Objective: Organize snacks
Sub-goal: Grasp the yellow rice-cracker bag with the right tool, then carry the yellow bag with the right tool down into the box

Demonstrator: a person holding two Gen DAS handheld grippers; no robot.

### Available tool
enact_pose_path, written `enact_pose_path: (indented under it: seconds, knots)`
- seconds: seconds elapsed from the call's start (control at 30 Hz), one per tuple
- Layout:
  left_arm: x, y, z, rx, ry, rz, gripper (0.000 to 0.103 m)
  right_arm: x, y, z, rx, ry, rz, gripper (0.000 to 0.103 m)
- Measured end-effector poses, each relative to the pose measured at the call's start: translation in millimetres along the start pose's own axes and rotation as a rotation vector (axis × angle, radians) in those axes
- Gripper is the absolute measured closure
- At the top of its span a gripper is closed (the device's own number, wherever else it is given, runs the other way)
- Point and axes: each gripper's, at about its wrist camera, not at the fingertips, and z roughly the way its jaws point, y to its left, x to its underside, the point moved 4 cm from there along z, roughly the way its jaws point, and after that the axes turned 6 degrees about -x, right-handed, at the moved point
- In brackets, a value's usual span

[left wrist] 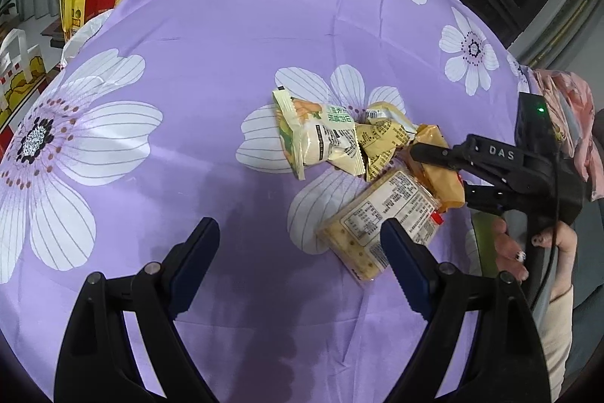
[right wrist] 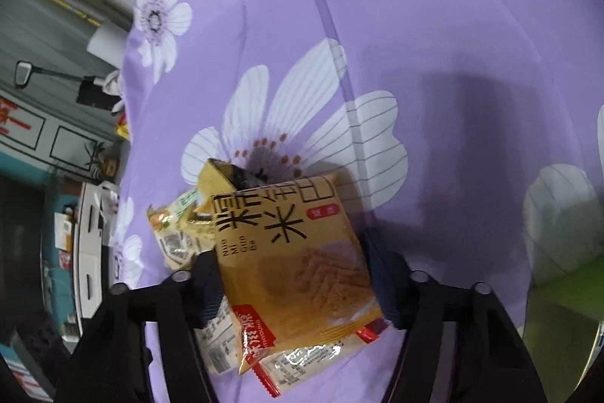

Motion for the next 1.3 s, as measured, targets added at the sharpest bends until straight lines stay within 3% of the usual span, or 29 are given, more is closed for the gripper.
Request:
enact_pose_path:
  seconds: [0.2,0.33,0.5,0.6,0.73,0.9,1.07,1.17,1.3]
  knots:
    - [2.4,-4.2,-1.2,0.0,-0.004,0.017,0.016,23.7,26.2,-30.0,0.078,-0.061,-0.088,0.042]
    - [6.0,-6.5,-1.9,-0.014,-0.007,0.032,0.016,59.6,47.7,-58.3,0.139,-0.107,-0.143,0.042]
    - [11.7,-11.1,-3.9,-0.019,-0.008,0.051,0.016,107.3,53.1,-57.1,0.27,-0.07,-0.18,0.041]
    - [14.9,-13.8,-6.3,-0.025,-0.016,0.062,0.016,125.2,44.3,-53.9,0.295,-0.063,-0.146,0.041]
    - [18.8,-20.1,-10.1,-0.028,-0.03,0.087,0.016,131.8,44.9,-54.4,0.229,-0.06,-0.149,0.036]
    - [26.2,-31.2,-17.0,-0.023,-0.036,0.127,0.016,129.3,49.1,-85.1,0.178,-0.205,-0.146,0.031]
    - [39.9,-50.7,-19.5,0.066,0.017,0.16,0.019,126.5,32.6,-104.4,0.053,-0.254,-0.036,0.031]
    - [54.9,-69.9,-17.5,0.165,0.081,0.197,0.027,127.9,28.1,-106.8,0.036,-0.254,-0.022,0.033]
    - [71.7,-86.9,-8.5,0.195,0.146,0.223,0.037,130.9,23.9,-95.6,0.001,-0.203,-0.001,0.038]
